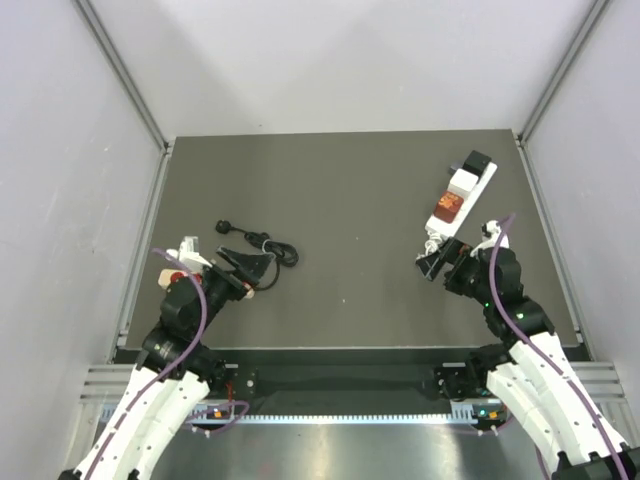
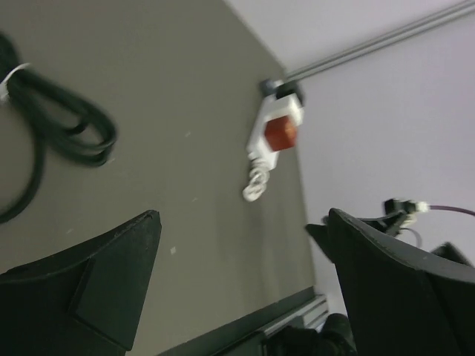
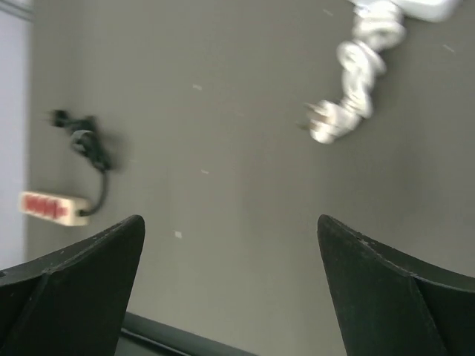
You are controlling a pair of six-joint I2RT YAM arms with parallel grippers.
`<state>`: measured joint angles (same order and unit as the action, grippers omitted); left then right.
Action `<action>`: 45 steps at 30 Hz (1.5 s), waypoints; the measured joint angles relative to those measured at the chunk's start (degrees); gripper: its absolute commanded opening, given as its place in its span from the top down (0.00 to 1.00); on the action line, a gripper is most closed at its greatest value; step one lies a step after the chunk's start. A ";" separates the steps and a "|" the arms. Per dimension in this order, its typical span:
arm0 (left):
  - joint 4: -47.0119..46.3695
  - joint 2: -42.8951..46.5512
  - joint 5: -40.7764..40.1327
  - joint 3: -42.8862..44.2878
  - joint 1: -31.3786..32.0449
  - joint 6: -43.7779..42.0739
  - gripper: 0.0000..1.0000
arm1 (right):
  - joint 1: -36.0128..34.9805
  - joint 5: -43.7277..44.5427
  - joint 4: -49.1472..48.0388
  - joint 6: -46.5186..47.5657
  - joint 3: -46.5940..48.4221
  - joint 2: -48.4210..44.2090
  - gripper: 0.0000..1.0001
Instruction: Pull the plug off the socket
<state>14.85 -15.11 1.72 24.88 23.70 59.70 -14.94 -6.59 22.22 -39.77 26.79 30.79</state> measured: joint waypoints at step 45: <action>-40.13 -93.59 13.75 48.13 17.35 -22.51 0.19 | 0.52 21.38 8.74 11.04 24.13 39.10 0.00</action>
<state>-25.28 -108.71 15.46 73.01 41.06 37.19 -14.41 14.79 30.96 -28.73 50.92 69.89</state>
